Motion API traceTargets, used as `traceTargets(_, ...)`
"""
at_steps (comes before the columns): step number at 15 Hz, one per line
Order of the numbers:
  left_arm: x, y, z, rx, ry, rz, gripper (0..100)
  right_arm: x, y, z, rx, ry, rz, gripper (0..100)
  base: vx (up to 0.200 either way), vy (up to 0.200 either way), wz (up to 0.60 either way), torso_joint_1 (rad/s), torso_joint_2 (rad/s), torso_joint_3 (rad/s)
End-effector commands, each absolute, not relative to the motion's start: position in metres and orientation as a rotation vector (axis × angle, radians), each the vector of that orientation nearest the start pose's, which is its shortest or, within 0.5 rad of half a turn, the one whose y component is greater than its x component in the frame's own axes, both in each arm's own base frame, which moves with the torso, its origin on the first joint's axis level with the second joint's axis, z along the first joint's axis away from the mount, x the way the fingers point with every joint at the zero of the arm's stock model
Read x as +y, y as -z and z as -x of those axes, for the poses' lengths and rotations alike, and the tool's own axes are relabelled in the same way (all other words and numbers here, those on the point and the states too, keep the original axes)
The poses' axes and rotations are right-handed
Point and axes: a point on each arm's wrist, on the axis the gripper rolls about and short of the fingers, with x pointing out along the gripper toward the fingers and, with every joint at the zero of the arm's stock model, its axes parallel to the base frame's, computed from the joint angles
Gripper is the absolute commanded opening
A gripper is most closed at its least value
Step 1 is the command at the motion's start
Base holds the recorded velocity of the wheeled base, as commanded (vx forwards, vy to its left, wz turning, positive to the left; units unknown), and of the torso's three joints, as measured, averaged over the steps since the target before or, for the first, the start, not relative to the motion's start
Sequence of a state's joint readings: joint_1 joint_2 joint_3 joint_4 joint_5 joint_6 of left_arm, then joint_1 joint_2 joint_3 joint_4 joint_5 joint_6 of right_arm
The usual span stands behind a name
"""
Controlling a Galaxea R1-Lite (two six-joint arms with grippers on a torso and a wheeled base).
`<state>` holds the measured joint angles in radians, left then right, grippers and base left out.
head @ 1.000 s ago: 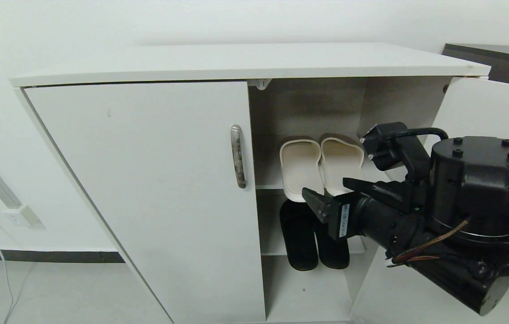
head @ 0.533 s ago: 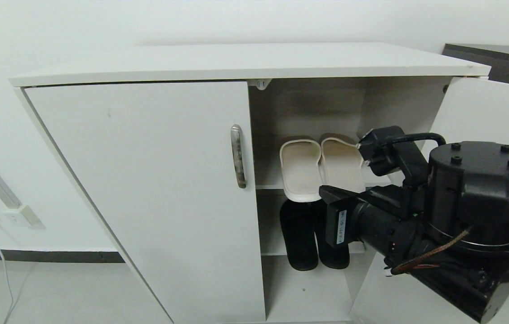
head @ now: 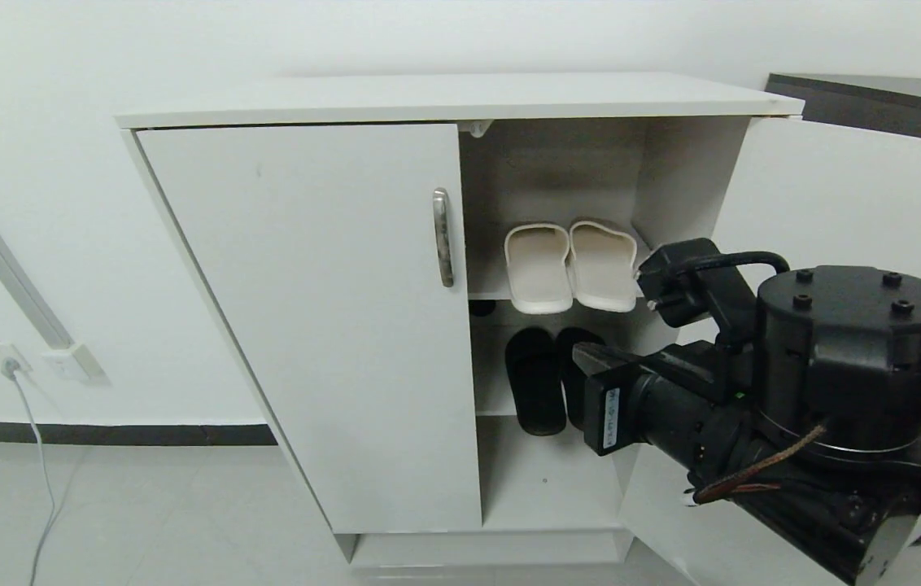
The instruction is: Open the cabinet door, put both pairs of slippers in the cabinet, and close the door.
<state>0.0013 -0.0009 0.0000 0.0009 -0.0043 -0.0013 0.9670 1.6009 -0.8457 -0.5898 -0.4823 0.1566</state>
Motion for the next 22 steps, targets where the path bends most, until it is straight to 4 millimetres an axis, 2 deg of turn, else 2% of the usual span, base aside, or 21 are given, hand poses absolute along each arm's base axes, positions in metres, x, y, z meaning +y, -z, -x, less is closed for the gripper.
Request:
traceTargets(1,0.000,-0.075,0.023,0.002,0.003,0.003,0,0.227,-0.218,-0.173,0.163,-0.469,-0.044,0,-0.200,0.000,0.00,0.002,0.00,0.002)
traceTargets(4,0.000,-0.075,0.023,0.002,0.002,0.003,0,0.208,-0.213,-0.182,0.184,-0.553,-0.030,0,-0.200,0.000,0.00,0.001,0.00,0.001)
traceTargets(10,0.000,-0.075,0.023,0.000,0.003,0.002,0,0.211,-0.203,-0.187,0.215,-0.549,-0.013,0,-0.200,0.000,0.00,0.002,0.00,0.002)
traceTargets(16,0.000,-0.075,0.023,0.000,0.002,0.002,0,0.209,-0.192,-0.191,0.235,-0.530,0.042,0,0.000,0.000,0.00,0.000,0.00,0.000)
traceTargets(22,0.000,-0.075,0.023,0.000,0.002,0.002,0,0.209,-0.191,-0.192,0.238,-0.529,0.044,0,0.000,0.000,0.00,0.000,0.00,0.000)
